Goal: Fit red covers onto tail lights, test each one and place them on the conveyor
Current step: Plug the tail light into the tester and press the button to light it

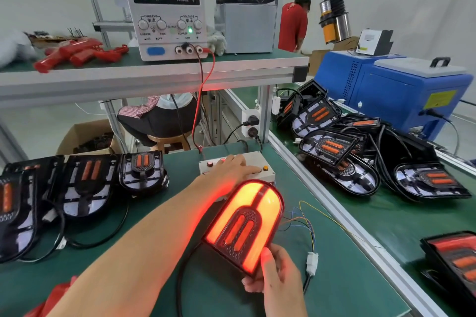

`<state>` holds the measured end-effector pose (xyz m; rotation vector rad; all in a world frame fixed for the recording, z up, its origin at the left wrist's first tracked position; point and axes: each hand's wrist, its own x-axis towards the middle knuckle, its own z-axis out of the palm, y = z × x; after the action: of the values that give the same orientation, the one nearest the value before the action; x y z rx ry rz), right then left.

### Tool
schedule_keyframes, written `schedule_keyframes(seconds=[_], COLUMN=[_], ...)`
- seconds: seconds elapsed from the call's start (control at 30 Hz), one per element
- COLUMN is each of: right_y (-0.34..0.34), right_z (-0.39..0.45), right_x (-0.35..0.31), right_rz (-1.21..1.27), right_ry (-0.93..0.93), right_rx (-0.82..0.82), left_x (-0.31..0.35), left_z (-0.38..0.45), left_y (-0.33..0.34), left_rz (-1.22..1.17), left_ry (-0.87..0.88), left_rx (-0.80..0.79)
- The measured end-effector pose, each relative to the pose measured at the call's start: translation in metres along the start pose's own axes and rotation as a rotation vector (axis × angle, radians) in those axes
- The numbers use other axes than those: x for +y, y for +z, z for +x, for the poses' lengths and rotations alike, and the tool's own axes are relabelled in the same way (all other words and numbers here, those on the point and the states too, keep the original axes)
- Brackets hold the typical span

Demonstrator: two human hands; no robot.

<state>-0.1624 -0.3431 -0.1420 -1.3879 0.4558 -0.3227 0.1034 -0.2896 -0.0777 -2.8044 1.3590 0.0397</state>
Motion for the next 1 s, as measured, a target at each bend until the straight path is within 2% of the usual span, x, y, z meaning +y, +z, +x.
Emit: schedule_keyframes(seconds=[0.13, 0.2, 0.37, 0.47, 0.57, 0.7, 0.8, 0.9, 1.0], right_y=[0.001, 0.001, 0.000, -0.002, -0.003, 0.002, 0.006, 0.008, 0.001], right_z=[-0.001, -0.003, -0.007, -0.007, -0.007, -0.009, -0.010, -0.015, -0.025], right_x=[-0.002, -0.004, -0.008, -0.013, -0.020, -0.031, -0.035, -0.038, -0.038], right_rz=[0.017, 0.011, -0.101, -0.168, -0.232, -0.320, -0.386, -0.410, -0.615], right_ry=[0.008, 0.019, 0.023, 0.059, 0.115, 0.169, 0.175, 0.165, -0.003], right_rx=[-0.002, -0.022, -0.121, -0.205, -0.259, -0.322, -0.318, -0.262, -0.060], left_x=[0.000, 0.001, 0.004, 0.008, 0.016, 0.033, 0.046, 0.062, 0.083], left_z=[-0.004, -0.008, -0.042, -0.067, -0.096, -0.134, -0.154, -0.167, -0.177], left_y=[-0.005, -0.012, -0.035, -0.046, -0.051, -0.055, -0.062, -0.067, -0.067], left_rz=[-0.021, -0.189, -0.750, -0.988, -1.044, -1.027, -1.100, -1.206, -1.256], left_ry=[0.015, 0.001, -0.235, -0.314, -0.314, -0.242, -0.215, -0.229, -0.228], left_rx=[-0.015, 0.049, 0.489, 0.634, 0.643, 0.560, 0.509, 0.530, 0.511])
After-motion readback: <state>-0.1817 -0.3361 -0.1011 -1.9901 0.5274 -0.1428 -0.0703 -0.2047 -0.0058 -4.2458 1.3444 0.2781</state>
